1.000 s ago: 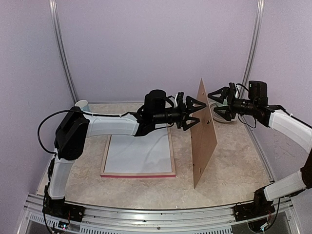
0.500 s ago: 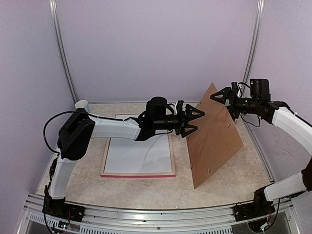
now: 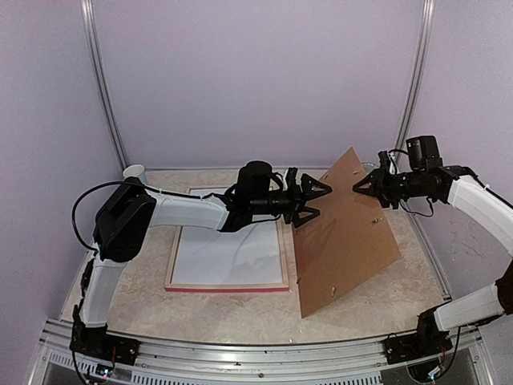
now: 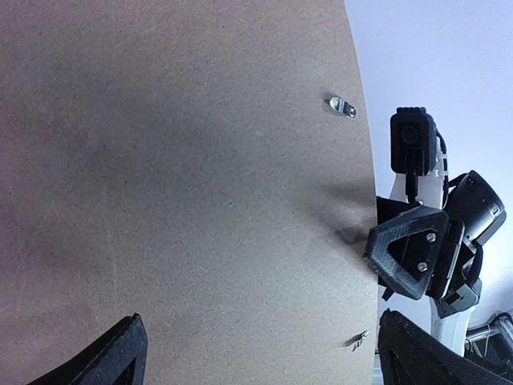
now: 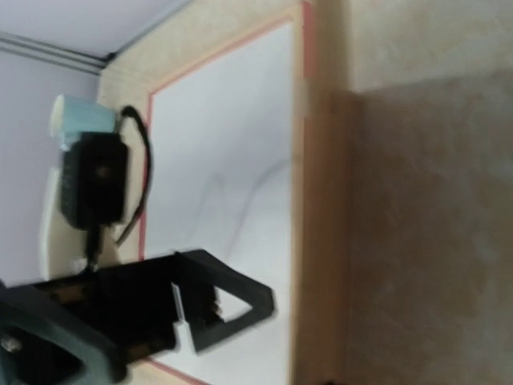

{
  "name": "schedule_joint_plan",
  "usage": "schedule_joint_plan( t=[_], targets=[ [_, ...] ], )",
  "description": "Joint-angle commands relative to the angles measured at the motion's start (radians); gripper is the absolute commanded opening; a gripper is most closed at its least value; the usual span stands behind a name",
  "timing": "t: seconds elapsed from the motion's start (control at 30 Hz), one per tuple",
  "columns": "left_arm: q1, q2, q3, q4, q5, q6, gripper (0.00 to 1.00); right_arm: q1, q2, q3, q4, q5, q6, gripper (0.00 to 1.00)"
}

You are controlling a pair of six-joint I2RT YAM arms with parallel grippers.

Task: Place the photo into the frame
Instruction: Pick up the backboard from the center of the board.

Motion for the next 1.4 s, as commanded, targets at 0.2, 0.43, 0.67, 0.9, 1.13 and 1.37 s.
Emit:
schedule_joint_plan(
  t=[0.2, 0.43, 0.67, 0.9, 1.13, 1.37],
  targets=[
    [0.008, -0.034, -0.008, 0.007, -0.008, 0.023, 0.99, 0.004, 0.016, 0.025, -0.122, -0.006, -0.105, 0.05],
    [0.028, -0.043, -0.007, 0.004, -0.008, 0.024, 0.99, 0.003, 0.012, 0.05, -0.146, -0.017, -0.148, 0.0],
    [0.083, -0.089, 0.033, -0.133, -0.04, 0.115, 0.99, -0.026, -0.005, 0.114, -0.159, -0.027, -0.159, 0.0],
    [0.168, -0.191, 0.055, -0.328, -0.13, 0.278, 0.99, -0.114, -0.037, 0.156, -0.142, -0.086, -0.159, 0.0],
    [0.311, -0.357, -0.138, -0.423, -0.188, 0.401, 0.99, -0.142, -0.052, 0.148, -0.029, -0.142, -0.096, 0.0],
    [0.481, -0.469, -0.306, -0.476, -0.193, 0.498, 0.99, -0.143, -0.089, 0.05, 0.183, -0.186, 0.014, 0.0]
  ],
)
